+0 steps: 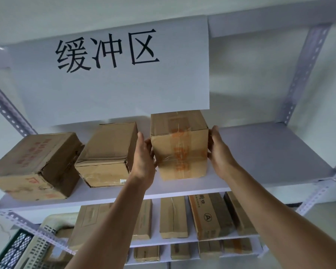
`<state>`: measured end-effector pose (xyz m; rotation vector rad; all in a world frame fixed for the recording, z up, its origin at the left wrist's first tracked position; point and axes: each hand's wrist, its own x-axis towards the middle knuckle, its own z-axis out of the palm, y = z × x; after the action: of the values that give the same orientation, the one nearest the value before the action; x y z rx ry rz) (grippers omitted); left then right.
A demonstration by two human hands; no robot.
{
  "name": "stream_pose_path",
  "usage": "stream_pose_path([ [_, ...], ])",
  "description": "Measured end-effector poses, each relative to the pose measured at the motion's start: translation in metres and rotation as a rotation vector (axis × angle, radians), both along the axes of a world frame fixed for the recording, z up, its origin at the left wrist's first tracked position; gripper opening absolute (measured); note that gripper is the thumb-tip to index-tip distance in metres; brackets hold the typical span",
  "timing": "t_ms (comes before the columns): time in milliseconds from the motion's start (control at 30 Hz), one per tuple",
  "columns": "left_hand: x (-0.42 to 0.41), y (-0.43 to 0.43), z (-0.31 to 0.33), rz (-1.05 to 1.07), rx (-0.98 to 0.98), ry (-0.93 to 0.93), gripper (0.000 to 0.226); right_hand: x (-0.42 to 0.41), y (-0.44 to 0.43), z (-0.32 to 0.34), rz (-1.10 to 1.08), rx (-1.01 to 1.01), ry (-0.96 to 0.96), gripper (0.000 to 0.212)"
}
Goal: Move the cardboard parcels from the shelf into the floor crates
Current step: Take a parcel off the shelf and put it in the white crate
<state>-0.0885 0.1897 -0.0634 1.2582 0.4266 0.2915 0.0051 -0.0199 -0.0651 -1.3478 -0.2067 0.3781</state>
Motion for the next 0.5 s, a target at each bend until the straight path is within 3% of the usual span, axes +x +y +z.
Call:
stream_pose_path([
  [233,0.002,0.003,0.018,-0.083,0.049,0.095,0.091,0.014,0.006,0.012,0.051,-0.121,0.065,0.083],
  [500,-0.011,0.005,0.03,-0.025,-0.039,-0.059,0.081,0.01,0.005,0.019,0.005,0.033,0.039,0.068],
])
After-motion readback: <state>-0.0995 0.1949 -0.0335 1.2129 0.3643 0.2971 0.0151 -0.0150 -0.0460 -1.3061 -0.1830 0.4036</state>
